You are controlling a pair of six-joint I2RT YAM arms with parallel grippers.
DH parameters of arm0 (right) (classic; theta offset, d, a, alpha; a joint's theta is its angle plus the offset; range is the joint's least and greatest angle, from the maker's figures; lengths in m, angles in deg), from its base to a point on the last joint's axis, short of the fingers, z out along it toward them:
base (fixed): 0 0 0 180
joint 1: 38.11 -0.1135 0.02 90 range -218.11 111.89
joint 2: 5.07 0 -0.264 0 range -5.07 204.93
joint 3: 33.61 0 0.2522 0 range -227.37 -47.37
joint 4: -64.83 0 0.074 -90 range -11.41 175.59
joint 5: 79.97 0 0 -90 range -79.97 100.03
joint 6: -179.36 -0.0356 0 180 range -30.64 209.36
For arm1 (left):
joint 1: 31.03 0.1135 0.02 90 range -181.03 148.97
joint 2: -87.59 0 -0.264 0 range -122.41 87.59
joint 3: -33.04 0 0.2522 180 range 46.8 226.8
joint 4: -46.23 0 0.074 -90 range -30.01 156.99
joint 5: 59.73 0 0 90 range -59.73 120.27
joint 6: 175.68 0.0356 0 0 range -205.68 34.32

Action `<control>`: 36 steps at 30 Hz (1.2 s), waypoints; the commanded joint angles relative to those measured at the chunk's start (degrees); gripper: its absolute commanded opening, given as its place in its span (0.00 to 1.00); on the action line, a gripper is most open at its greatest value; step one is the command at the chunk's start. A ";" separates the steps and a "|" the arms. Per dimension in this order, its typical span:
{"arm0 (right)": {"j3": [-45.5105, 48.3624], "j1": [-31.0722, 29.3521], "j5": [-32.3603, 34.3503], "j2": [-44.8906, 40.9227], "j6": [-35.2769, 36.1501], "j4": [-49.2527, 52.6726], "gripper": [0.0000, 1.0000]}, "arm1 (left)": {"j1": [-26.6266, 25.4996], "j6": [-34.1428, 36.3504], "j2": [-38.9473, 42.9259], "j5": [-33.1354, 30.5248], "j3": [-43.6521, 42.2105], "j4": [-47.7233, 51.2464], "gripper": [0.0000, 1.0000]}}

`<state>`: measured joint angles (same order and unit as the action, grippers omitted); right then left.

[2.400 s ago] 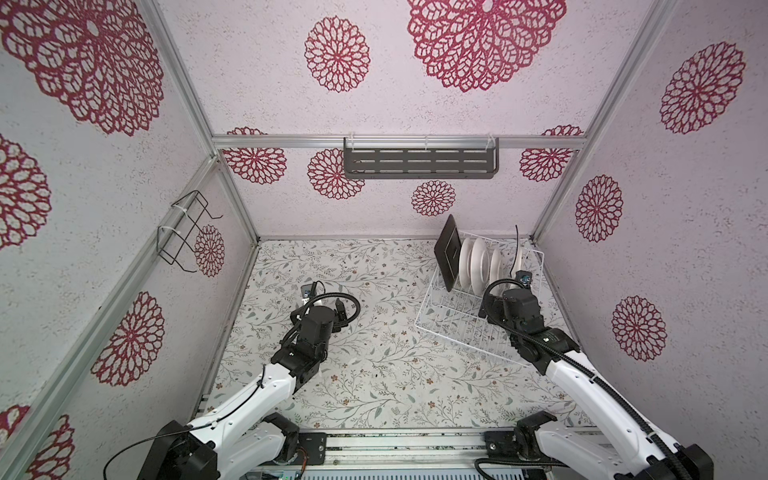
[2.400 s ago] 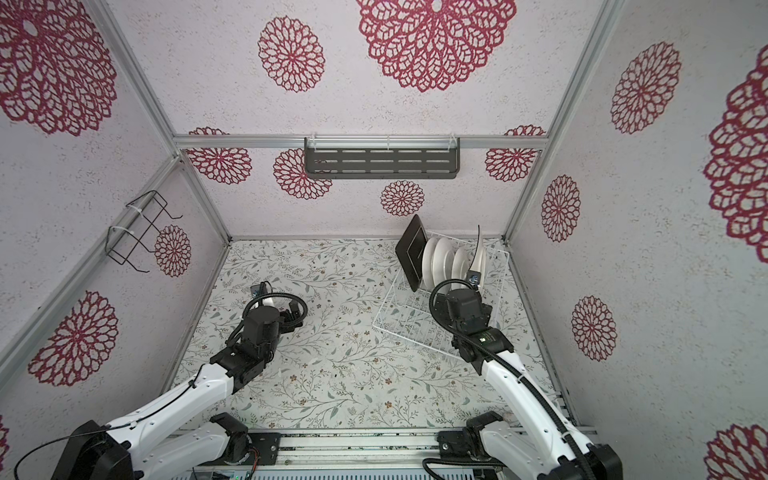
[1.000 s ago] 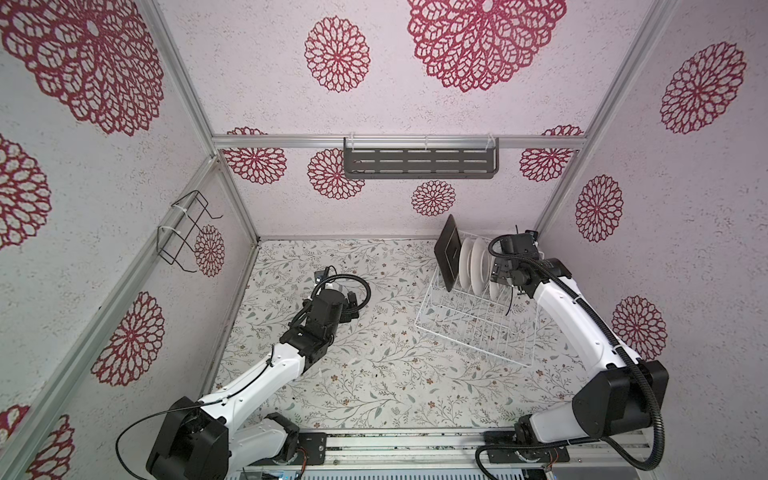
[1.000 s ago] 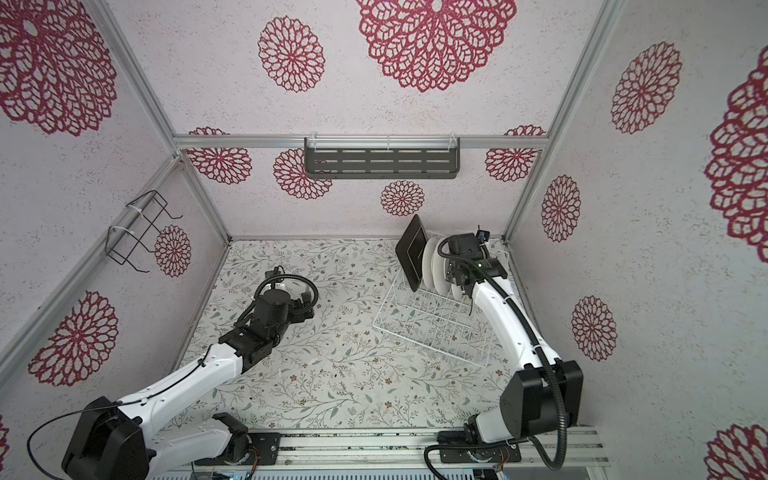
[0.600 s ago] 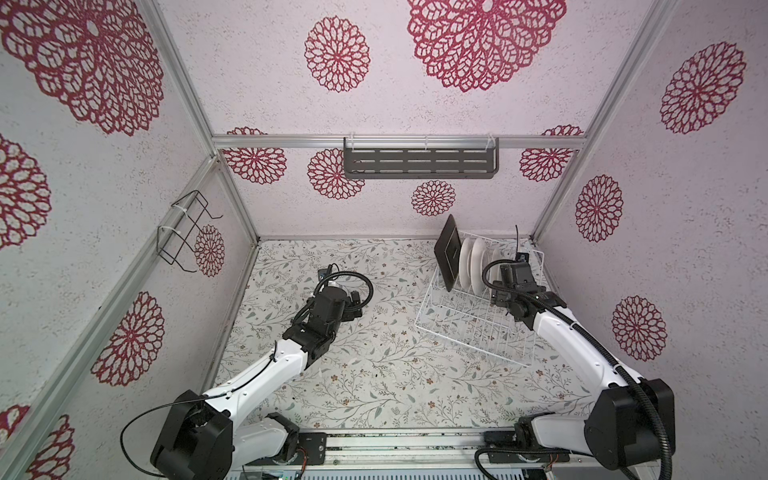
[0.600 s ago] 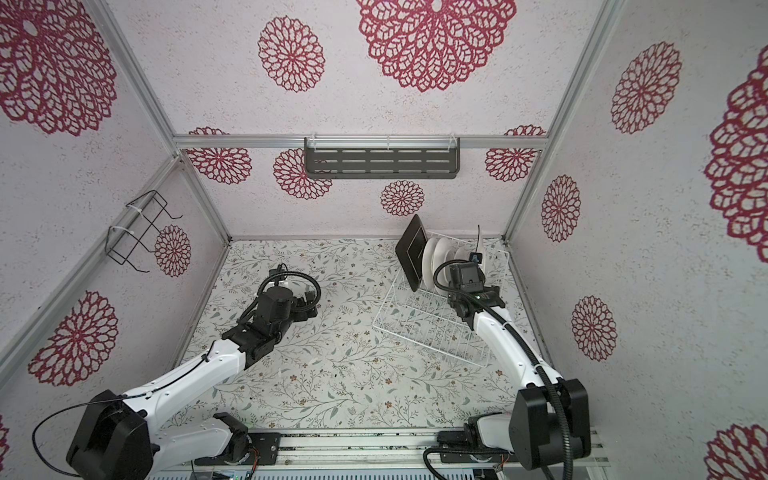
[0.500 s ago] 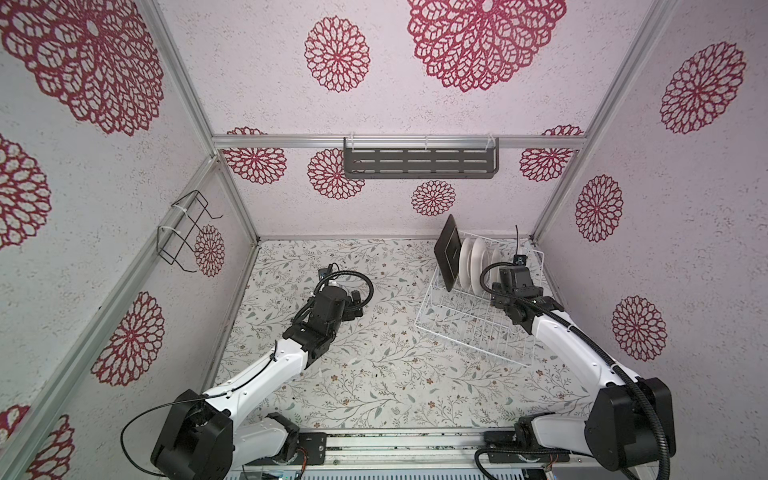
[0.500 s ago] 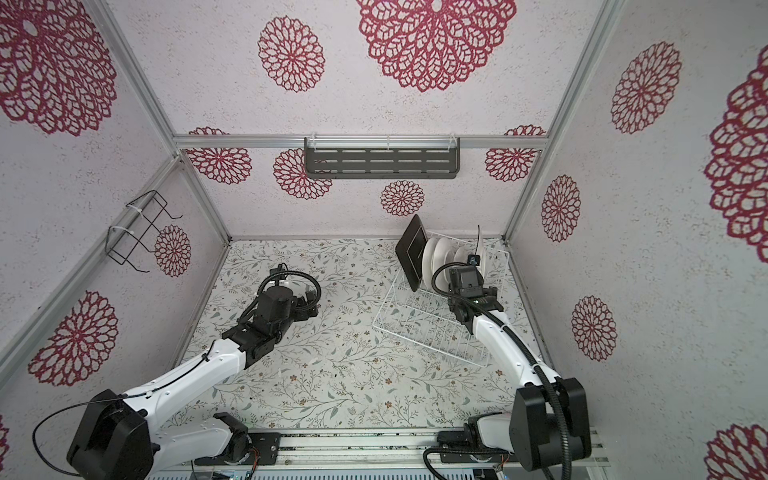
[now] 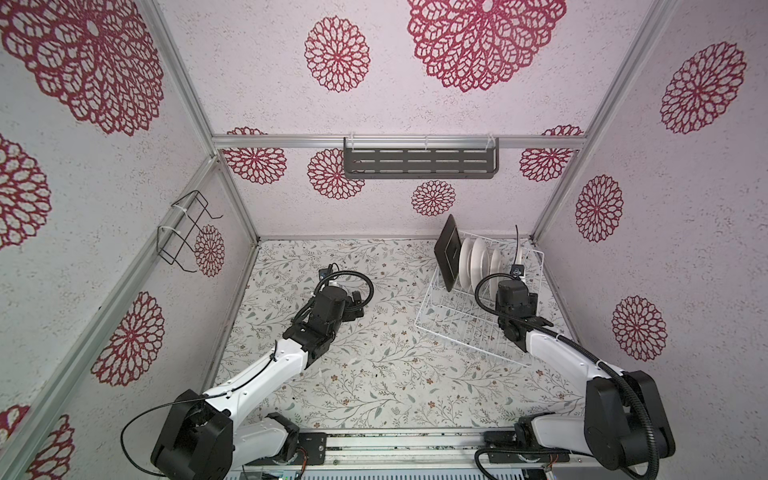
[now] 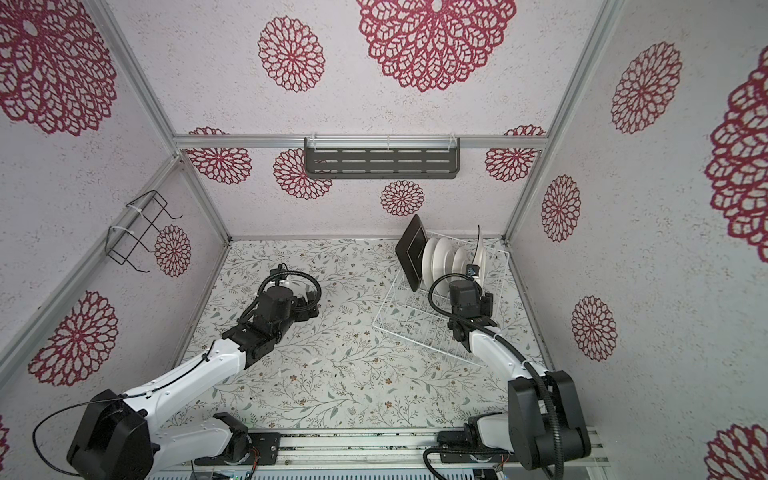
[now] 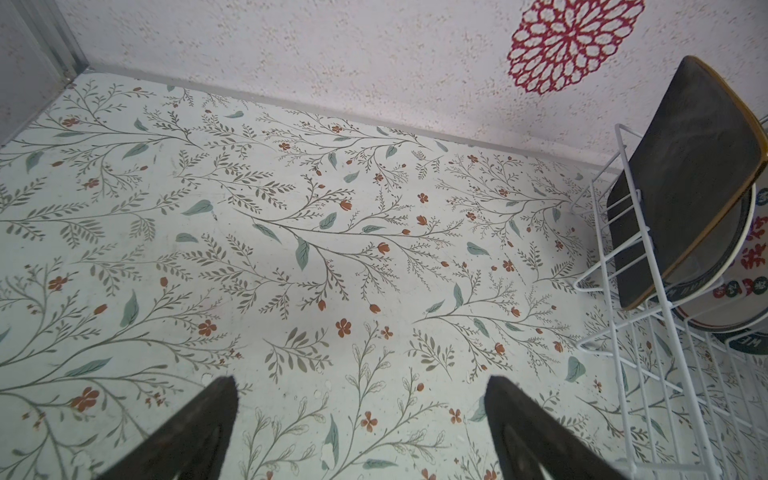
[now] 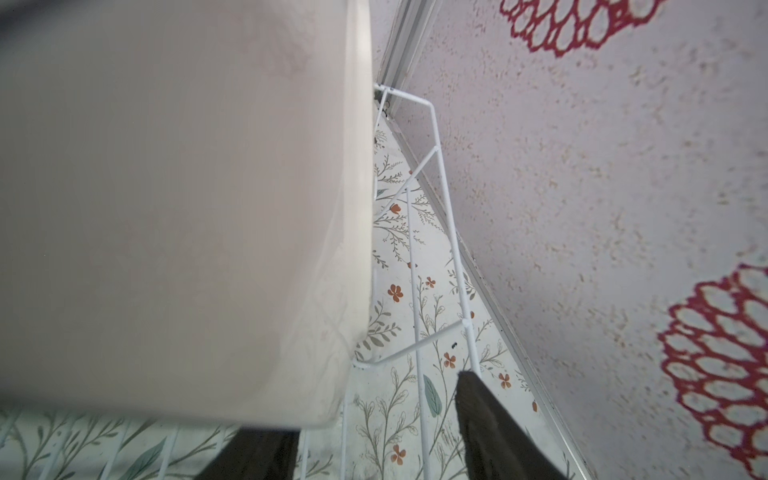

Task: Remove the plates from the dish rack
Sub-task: 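Lower the right gripper onto the white square plate's edge and close it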

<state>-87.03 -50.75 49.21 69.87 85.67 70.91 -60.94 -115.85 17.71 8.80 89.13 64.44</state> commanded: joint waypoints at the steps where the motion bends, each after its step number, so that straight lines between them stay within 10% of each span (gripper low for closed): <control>1: 0.22 0.03 3.45 1.14 2.33 -8.97 0.60 | -0.61 -0.08 0.19 0.20 1.89 0.39 0.97; 36: 4.14 -0.03 9.00 8.48 3.71 -25.78 0.35 | -0.60 0.07 -0.29 -0.94 3.37 2.87 0.97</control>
<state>-83.33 -50.93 55.66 78.30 89.30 46.71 -60.96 -115.89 17.71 8.56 90.90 66.50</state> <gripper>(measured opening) 0.355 0.974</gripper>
